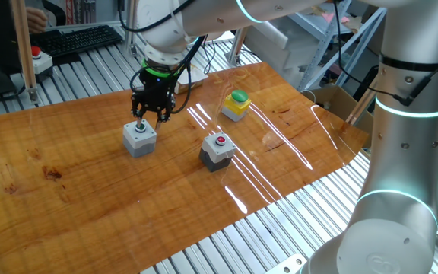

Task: Press three buttons from left to right in sequence

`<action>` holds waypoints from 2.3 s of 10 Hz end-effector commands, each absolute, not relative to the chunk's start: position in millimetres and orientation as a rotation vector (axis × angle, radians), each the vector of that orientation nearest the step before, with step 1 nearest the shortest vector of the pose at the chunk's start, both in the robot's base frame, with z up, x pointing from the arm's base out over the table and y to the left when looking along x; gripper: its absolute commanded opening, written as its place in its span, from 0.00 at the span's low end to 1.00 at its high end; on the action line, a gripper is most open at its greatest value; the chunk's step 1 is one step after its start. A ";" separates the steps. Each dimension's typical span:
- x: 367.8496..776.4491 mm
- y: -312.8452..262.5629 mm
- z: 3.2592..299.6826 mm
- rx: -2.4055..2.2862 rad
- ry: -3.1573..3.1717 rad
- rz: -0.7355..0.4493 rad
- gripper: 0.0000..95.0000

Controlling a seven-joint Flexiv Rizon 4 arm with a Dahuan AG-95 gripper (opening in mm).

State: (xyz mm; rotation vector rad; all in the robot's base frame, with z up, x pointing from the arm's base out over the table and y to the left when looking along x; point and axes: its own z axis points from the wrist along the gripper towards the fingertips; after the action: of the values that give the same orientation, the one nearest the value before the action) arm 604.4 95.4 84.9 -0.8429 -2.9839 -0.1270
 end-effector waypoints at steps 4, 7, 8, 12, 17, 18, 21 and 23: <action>604.2 95.4 78.0 -0.811 -3.001 -0.122 0.20; 604.1 96.4 74.6 -0.812 -3.015 -0.135 0.20; 603.7 97.2 75.6 -0.813 -3.015 -0.133 0.20; 603.1 96.0 98.5 -0.806 -2.992 -0.109 0.40; 583.6 42.7 139.5 -0.263 -3.051 -0.065 0.00; 577.4 21.2 141.5 -0.076 -3.067 -0.043 0.00; 564.3 -17.9 144.5 0.197 -3.073 -0.014 0.00; 556.4 -29.4 141.7 0.252 -3.067 -0.004 0.00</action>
State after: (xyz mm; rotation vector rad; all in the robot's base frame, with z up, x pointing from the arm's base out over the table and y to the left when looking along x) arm 564.8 -6.5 139.8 0.0481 -3.0638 -0.0221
